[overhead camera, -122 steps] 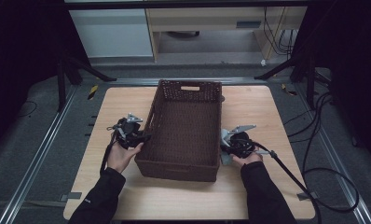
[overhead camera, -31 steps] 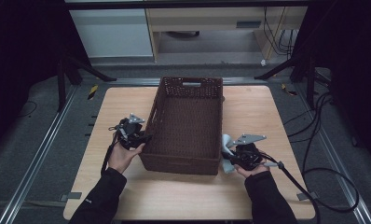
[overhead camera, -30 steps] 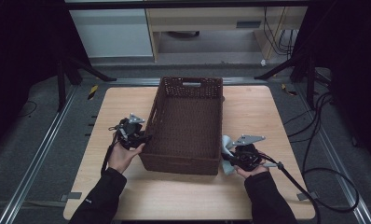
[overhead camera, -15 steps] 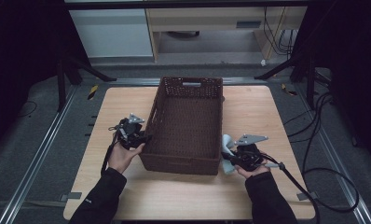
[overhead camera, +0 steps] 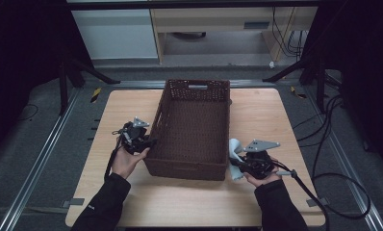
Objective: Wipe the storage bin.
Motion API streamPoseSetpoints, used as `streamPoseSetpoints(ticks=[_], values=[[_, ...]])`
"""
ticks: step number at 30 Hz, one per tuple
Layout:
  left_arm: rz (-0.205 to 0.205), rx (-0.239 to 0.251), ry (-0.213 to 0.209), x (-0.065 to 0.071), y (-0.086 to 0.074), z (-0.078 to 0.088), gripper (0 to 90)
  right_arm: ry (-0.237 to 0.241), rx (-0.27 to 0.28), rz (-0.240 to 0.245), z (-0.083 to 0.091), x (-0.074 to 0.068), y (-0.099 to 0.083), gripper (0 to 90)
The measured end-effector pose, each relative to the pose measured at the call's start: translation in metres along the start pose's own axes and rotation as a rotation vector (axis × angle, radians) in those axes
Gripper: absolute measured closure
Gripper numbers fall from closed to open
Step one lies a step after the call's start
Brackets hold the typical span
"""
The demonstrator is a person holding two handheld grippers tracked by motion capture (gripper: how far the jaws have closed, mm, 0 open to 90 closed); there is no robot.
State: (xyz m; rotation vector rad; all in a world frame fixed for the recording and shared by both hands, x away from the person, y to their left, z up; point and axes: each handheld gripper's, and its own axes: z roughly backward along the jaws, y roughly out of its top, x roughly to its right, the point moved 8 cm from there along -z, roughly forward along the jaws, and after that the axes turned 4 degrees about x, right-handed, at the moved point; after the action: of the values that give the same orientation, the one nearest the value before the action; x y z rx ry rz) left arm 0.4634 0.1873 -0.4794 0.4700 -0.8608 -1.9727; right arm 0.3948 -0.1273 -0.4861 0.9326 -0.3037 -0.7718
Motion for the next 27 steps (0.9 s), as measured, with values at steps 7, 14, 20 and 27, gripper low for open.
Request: streamPoseSetpoints(ticks=[7,14,20,27], values=[[-0.003,0.001,0.006,0.001,0.000,0.000,72.4,0.013,-0.082,-0.021,-0.012,-0.006,-0.029,82.5],[0.002,-0.006,0.020,0.001,0.002,-0.001,74.6,0.022,-0.095,-0.048,-0.017,-0.003,-0.035,82.5],[0.011,-0.007,0.035,-0.004,0.007,-0.006,74.7,0.008,0.005,-0.032,-0.001,0.000,-0.009,82.5],[0.018,-0.005,0.038,-0.008,0.011,-0.011,74.3,0.004,0.049,-0.002,0.008,-0.003,0.008,82.4]])
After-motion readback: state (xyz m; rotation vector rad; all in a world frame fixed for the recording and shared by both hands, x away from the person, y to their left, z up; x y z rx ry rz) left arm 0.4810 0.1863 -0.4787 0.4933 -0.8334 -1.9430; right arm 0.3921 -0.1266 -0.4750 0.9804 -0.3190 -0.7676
